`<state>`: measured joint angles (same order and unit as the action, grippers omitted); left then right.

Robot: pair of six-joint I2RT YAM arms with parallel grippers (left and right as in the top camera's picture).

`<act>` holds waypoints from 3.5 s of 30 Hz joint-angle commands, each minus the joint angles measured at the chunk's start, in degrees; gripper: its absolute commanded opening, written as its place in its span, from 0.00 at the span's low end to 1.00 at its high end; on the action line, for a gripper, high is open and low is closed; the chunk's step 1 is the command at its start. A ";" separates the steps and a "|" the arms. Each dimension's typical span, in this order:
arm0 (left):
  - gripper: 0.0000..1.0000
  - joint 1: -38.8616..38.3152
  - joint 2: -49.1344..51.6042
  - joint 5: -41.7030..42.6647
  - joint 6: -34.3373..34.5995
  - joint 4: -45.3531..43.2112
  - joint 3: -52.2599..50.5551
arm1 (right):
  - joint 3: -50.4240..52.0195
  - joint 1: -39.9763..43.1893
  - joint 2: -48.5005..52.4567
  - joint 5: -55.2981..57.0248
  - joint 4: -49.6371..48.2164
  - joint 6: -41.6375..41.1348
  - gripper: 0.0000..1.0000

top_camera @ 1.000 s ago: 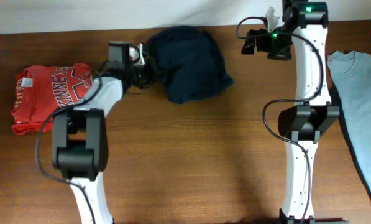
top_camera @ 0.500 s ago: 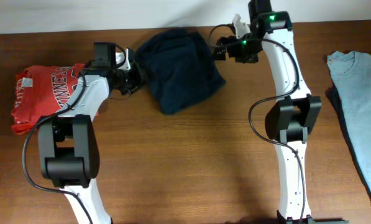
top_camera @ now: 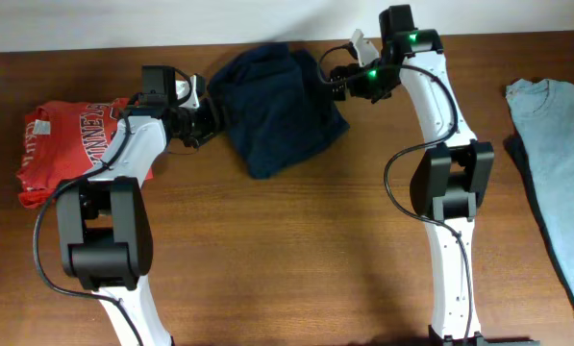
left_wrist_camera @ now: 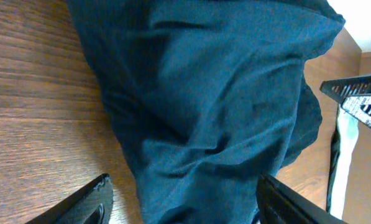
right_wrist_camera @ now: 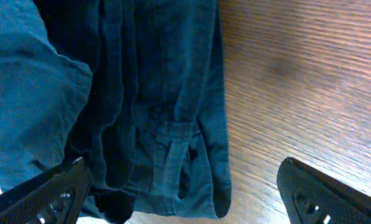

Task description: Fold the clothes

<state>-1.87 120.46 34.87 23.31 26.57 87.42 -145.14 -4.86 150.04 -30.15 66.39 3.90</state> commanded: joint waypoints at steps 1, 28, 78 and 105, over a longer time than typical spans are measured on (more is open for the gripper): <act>0.73 -0.26 -2.12 -0.15 -1.16 0.02 0.17 | 2.71 -0.15 -1.46 -2.29 -1.03 1.46 0.99; 0.73 -0.48 -6.93 -0.20 -4.83 -2.38 0.20 | 9.88 -12.46 -1.46 -3.28 -0.48 -7.67 0.95; 0.51 5.11 -8.52 -4.66 -0.72 -3.15 0.17 | 9.90 -15.82 -4.72 9.27 -12.90 -14.99 0.85; 0.51 7.28 -8.52 -4.68 -1.14 1.49 0.17 | 9.92 -18.99 -2.16 13.07 -15.96 -22.64 0.04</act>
<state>5.02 114.30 29.56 22.94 27.66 87.44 -135.72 -23.68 147.41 -17.78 50.09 -18.50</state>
